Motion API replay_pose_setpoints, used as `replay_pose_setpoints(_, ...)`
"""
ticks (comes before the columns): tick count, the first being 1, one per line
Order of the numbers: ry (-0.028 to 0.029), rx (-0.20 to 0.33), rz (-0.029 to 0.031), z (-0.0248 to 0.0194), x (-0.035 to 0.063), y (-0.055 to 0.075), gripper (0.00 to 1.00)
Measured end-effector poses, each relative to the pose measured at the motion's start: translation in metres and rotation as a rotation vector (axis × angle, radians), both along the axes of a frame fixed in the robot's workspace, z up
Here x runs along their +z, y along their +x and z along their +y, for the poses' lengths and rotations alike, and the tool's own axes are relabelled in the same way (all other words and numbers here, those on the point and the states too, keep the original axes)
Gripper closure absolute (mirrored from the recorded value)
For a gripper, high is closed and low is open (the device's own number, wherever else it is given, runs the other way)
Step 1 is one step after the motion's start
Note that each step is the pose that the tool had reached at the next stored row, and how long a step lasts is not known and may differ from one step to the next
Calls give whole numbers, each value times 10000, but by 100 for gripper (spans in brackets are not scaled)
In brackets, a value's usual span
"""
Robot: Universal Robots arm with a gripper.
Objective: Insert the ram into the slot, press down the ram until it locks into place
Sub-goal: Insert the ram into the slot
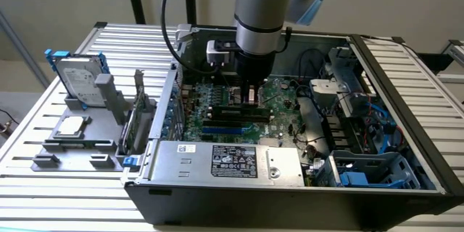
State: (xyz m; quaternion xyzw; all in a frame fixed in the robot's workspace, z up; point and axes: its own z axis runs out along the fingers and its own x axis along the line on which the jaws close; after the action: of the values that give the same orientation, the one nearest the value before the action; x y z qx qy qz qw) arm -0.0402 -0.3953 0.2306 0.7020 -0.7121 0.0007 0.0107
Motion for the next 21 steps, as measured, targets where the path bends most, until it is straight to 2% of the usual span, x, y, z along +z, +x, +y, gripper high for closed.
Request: replay_pose_setpoints(21,-3,8,1,-7,-27,0,87)
